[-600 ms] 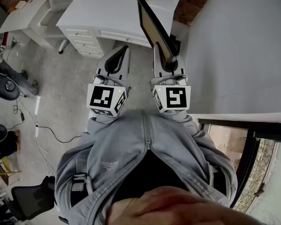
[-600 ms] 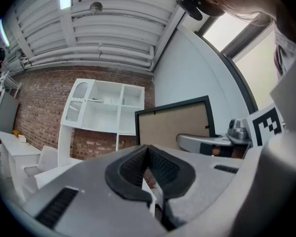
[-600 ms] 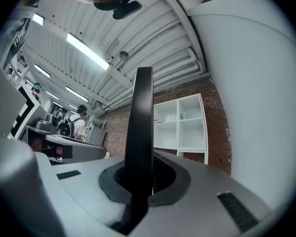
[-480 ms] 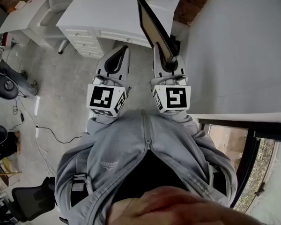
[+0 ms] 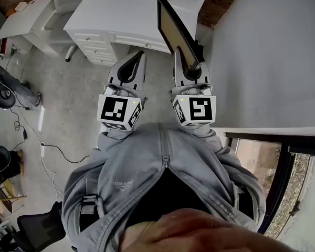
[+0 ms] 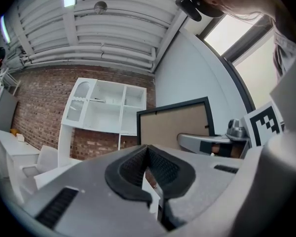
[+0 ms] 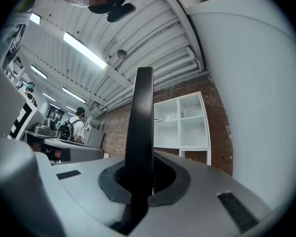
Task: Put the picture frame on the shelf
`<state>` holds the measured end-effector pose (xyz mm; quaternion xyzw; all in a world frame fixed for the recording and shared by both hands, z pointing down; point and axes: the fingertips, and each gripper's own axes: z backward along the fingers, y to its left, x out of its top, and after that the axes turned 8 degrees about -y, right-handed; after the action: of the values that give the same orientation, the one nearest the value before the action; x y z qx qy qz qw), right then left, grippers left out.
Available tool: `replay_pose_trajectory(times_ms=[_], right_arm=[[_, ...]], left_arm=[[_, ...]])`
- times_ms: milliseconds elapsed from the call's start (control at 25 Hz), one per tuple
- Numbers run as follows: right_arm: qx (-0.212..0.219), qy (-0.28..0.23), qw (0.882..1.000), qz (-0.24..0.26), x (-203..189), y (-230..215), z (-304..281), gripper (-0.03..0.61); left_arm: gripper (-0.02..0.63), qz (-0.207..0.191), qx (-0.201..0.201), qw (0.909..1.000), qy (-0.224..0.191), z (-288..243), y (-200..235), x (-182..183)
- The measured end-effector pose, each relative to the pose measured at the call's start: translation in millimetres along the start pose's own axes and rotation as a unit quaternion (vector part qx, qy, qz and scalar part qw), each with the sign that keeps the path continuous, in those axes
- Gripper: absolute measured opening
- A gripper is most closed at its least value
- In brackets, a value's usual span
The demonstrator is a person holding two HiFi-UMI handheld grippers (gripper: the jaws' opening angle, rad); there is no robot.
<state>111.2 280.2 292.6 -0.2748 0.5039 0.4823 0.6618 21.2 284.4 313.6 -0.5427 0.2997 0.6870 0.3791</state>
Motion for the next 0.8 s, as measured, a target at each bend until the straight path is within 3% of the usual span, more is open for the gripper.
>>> replay_pose_trajectory(times_ms=[480,800], right_arm=[[-0.010,-0.003,1.000,-0.010,-17,0,-28,0.034],[0.002,-0.013,1.000,-0.019,-39,-7,-80,0.034]], left_arm=[[0.008,0.010,0.005,0.9999,0.004,-8,36,-16],[0.008,0.004,0.021,0.9997,0.006,-41,78,-29]])
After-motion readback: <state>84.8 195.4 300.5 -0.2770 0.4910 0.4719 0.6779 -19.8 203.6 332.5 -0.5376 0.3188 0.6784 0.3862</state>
